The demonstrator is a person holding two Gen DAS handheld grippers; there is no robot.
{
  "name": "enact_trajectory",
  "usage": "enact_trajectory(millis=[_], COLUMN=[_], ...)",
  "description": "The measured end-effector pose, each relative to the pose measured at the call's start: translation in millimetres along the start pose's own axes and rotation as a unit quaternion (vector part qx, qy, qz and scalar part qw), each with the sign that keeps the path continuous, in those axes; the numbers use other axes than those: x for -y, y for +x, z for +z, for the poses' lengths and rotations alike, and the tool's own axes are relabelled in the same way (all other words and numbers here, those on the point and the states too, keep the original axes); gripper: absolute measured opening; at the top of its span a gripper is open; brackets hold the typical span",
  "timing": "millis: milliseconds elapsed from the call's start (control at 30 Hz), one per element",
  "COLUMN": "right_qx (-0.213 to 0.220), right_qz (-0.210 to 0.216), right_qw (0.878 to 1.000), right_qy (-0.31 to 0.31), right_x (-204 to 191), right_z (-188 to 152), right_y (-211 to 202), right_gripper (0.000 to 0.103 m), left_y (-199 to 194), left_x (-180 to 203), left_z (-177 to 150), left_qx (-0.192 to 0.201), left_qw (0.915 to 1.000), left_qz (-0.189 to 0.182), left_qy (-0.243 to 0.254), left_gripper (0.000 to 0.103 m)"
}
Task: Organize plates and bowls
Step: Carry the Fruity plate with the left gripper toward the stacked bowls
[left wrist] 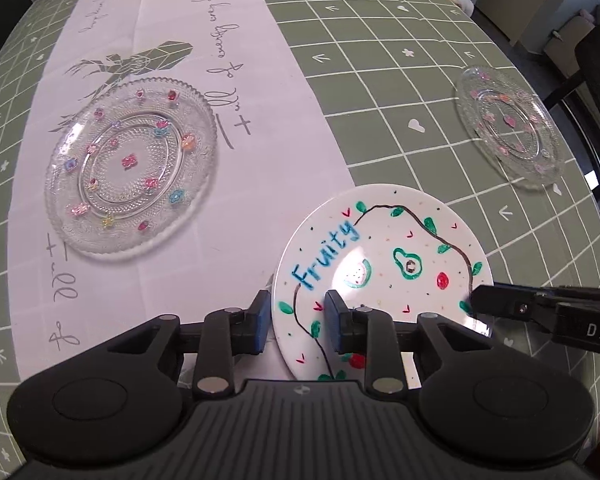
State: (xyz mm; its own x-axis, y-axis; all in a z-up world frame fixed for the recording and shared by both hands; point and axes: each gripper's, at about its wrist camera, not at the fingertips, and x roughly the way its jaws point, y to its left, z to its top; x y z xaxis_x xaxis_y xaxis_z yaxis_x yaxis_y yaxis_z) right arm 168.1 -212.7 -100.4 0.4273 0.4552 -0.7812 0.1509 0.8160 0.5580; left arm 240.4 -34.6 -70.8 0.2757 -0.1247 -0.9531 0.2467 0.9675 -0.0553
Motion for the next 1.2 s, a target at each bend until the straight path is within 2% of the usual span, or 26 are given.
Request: enact_trajectory(millis=[67,200,333,567,733,933,1200], right_qx=[0.003,0.006,0.006,0.008,0.011,0.005,-0.009], right_qz=[-0.004,-0.008,-0.02,-0.025,-0.038,-0.052,-0.069], right_qw=[1.0,1.0,1.0,1.0,0.999,0.998,0.996], right_qy=[0.005,0.016,0.024,0.017,-0.002,-0.023,-0.053], right_x=[0.9,4.1,6.7,18.9,30.3,48.8,59.8], right_z=[-0.7,0.2,0.9,-7.1,-14.8,-25.6,-53.4], right_y=[-0.2,-3.0,-11.7,-45.5,-73.2,-93.1,-95.8], right_gripper=[0.007,0.006,0.007,0.007,0.007,0.008,0.009], left_y=[-0.7,-3.3,-11.0,-27.8,-36.8,-40.9,-36.5], left_x=[1.6,5.6,18.9,46.4,74.7,99.7,120.6], left_z=[-1.2,-4.6,-9.1,-19.0,-35.9,-57.9,-89.0], left_qx=[0.002,-0.001,0.001,0.005,0.009,-0.008,-0.03], left_qw=[1.0,0.9996,0.9995,0.9988,0.999,0.9986,0.999], left_qz=[0.004,0.003,0.008,0.001,-0.007,-0.026,-0.017], left_qy=[-0.005,-0.028,-0.03,-0.048,-0.042,-0.047,-0.029], left_gripper=[0.032,0.032,0.032,0.032,0.032,0.032,0.032])
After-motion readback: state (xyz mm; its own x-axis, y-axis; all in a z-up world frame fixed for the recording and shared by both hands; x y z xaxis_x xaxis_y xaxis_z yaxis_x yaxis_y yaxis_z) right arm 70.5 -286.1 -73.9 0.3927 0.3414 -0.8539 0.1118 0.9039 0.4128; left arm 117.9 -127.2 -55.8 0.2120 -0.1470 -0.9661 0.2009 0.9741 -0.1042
